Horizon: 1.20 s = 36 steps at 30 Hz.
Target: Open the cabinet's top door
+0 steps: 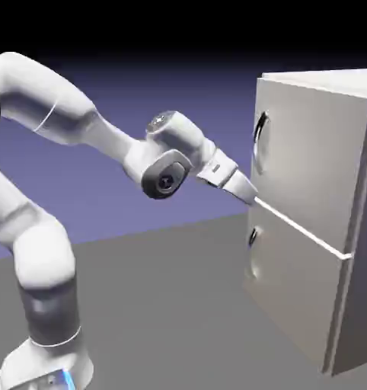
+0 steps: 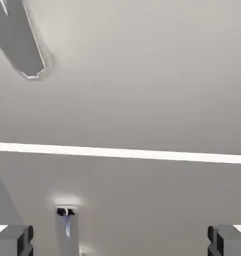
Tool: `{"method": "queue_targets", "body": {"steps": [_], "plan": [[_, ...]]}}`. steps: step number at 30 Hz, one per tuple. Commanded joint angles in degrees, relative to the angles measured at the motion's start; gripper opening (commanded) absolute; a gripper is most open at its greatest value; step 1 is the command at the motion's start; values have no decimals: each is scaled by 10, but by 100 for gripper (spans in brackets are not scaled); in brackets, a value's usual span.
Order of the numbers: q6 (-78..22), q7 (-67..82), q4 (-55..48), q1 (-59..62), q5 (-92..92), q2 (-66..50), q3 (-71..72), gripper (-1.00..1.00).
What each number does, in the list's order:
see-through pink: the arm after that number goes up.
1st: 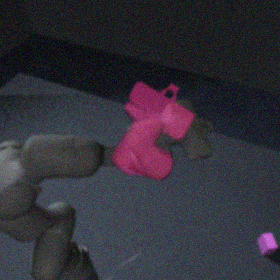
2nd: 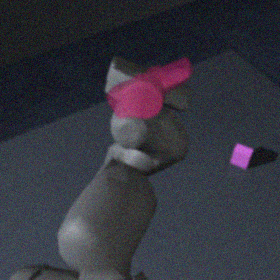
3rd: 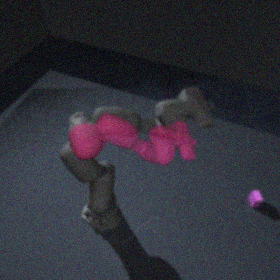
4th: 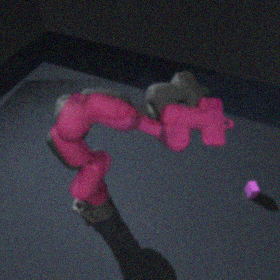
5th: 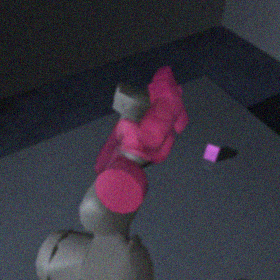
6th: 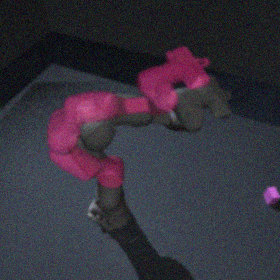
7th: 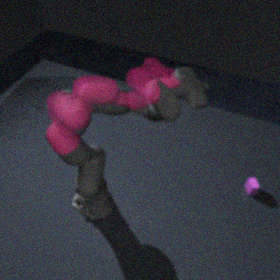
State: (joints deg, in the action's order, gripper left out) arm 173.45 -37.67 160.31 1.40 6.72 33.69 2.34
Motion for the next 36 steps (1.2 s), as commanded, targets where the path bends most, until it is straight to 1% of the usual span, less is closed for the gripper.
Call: {"method": "queue_targets", "body": {"steps": [1,36], "plan": [[-2,18,-3,8,25,4,9,0],[-74,639,-92,278,897,137,313,0]]}}
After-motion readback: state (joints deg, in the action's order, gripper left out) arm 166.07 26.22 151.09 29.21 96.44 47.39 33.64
